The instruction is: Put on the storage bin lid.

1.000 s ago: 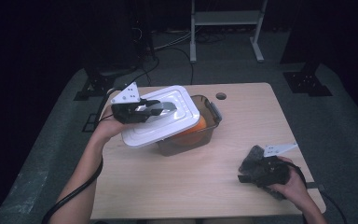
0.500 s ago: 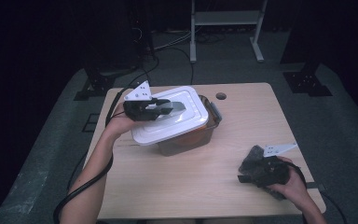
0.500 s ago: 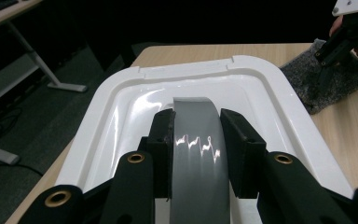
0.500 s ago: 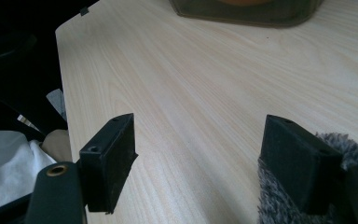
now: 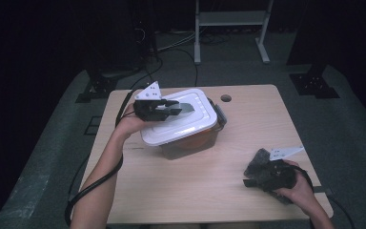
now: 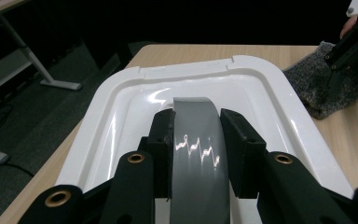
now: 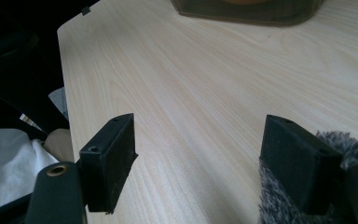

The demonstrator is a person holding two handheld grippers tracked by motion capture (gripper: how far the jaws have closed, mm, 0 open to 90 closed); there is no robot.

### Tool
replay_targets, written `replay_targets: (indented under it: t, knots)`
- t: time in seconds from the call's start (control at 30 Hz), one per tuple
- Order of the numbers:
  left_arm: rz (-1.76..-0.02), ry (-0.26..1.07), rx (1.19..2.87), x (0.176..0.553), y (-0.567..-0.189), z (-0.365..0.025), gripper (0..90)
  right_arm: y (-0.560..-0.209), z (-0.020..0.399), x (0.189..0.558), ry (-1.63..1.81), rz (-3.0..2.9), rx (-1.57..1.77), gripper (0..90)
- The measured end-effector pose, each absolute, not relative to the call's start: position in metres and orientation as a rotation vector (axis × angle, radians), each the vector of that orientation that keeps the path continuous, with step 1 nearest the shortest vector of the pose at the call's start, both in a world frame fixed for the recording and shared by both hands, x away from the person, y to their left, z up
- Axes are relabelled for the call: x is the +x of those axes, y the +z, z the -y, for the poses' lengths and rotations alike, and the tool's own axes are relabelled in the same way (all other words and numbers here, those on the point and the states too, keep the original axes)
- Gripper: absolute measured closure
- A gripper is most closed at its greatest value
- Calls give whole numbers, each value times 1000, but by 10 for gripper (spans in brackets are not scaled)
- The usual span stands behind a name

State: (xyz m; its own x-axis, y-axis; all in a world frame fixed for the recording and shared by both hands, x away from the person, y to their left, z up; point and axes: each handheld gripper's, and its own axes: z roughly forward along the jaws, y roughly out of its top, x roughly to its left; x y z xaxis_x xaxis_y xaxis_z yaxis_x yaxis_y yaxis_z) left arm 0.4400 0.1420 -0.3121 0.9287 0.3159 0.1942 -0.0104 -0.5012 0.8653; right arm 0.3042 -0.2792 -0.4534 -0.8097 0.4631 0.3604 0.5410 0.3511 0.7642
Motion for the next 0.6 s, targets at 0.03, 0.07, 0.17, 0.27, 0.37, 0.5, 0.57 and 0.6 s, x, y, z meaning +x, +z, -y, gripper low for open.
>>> replay_targets:
  t: [0.03,0.07,0.17,0.27,0.37,0.5,0.57,0.6]
  knots:
    - [-212,404,2065,441,-313,-141,664,-453,279,304,-1472,2516,-936,250]
    - [-212,398,2062,442,-315,-141,665,-453,280,304,-1473,2515,-939,250]
    - [-215,389,2059,445,-317,-138,664,-453,281,304,-1477,2510,-943,250]
    - [-210,381,2068,447,-320,-135,664,-453,281,304,-1477,2512,-941,250]
    - [-203,373,2065,450,-323,-131,664,-453,280,304,-1474,2512,-940,250]
    - [-188,366,2080,452,-325,-125,664,-454,280,304,-1479,2511,-938,250]
    - [-185,361,2086,454,-326,-123,664,-454,281,304,-1476,2511,-936,250]
    - [-187,359,2085,454,-326,-122,664,-454,281,304,-1473,2509,-937,250]
